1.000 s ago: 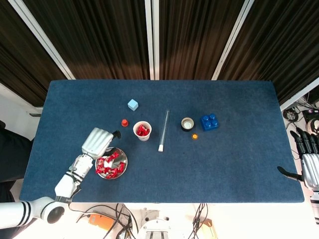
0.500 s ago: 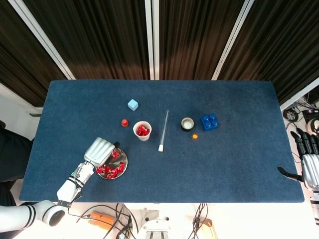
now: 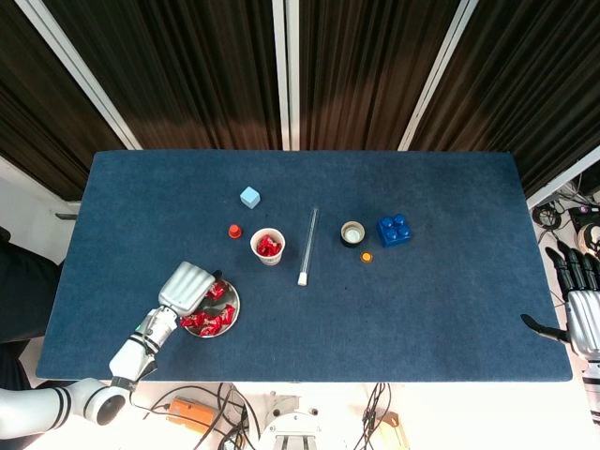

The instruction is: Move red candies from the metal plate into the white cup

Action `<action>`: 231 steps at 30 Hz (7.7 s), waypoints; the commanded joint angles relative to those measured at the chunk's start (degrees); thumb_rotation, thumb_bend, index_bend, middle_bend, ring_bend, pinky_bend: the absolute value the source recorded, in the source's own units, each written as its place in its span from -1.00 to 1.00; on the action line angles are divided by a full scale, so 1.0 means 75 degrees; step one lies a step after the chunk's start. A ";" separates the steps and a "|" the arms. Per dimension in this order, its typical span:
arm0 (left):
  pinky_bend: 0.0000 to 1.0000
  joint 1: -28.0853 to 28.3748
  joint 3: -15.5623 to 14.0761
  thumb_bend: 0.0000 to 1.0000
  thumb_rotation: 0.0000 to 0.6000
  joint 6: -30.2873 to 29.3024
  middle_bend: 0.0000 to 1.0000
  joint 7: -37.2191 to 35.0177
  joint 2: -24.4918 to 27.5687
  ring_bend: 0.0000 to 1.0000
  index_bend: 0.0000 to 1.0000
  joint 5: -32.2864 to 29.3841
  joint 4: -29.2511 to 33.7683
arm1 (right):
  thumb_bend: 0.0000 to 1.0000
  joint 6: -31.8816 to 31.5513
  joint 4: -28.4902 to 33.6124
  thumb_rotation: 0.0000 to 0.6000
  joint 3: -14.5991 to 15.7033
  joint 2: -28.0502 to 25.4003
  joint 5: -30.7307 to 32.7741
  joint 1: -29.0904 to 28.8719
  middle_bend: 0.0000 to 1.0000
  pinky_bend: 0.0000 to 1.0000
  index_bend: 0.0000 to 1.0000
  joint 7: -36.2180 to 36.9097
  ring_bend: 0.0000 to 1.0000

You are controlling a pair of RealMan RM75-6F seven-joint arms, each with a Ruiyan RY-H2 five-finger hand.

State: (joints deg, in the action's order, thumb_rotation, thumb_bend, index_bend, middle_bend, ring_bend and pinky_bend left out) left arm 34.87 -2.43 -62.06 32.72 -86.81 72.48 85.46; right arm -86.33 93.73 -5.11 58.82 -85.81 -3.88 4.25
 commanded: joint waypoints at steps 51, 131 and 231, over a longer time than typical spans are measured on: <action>0.70 0.2815 0.2541 -0.22 1.00 0.1648 0.88 0.0013 0.0165 0.72 0.06 -0.3959 0.0976 | -0.65 -0.0017 -0.0200 1.00 0.0020 0.0014 0.0070 0.0091 -1.00 -1.00 -1.00 0.0258 -1.00; 0.70 -0.0609 0.0234 -0.44 1.00 -0.0456 0.88 0.0171 -0.0142 0.72 0.03 -0.1809 0.0960 | -0.65 0.0064 -0.0154 1.00 0.0037 -0.0023 -0.0071 -0.0050 -1.00 -1.00 -1.00 0.0212 -1.00; 0.68 -0.0236 -0.0373 -0.64 1.00 -0.0329 0.88 -0.0380 0.1100 0.71 -0.15 -0.0570 0.1490 | -0.65 -0.0025 -0.0274 1.00 0.0028 -0.0010 -0.0074 0.0019 -1.00 -1.00 -1.00 0.0389 -1.00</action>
State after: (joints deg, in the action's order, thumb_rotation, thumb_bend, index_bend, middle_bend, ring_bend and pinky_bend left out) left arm 33.12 -5.24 -65.02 29.57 -78.31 68.48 97.04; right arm -86.49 91.65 -4.90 58.76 -86.36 -3.76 7.19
